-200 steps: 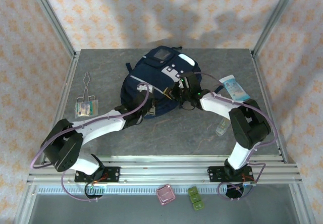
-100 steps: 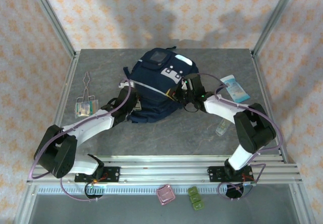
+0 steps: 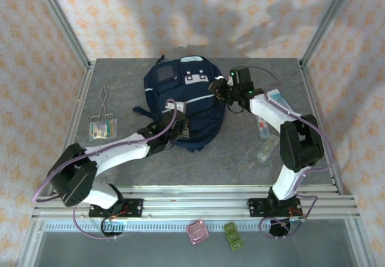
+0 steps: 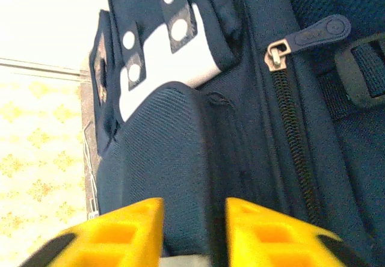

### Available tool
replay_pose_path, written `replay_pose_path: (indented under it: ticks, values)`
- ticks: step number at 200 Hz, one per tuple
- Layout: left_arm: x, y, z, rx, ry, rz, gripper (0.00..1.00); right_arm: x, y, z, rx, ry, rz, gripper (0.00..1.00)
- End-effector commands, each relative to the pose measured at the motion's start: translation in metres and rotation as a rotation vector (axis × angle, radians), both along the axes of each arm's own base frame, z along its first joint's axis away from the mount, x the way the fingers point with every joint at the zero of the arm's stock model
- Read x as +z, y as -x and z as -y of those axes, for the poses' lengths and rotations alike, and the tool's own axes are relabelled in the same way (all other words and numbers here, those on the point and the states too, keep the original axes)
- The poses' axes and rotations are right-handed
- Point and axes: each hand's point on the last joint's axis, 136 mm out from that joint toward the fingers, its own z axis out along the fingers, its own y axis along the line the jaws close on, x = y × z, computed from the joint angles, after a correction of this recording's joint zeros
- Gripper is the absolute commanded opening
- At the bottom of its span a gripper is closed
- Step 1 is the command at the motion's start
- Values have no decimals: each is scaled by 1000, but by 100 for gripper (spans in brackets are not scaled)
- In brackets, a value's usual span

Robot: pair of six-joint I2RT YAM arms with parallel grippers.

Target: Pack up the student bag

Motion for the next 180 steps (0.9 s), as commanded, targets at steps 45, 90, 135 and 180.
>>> replay_pose_path:
  ticks: [45, 90, 135, 180]
  values:
    - [18, -11, 23, -32, 40, 31, 0, 17, 56, 24, -44, -38, 36, 45]
    - [24, -10, 22, -30, 49, 40, 0, 18, 90, 12, -12, -134, 8, 49]
    - [24, -10, 22, -31, 55, 38, 0, 6, 102, -23, 56, -257, -55, 52]
    - [22, -9, 24, -36, 61, 34, 0, -9, 90, -39, 33, -266, -111, 51]
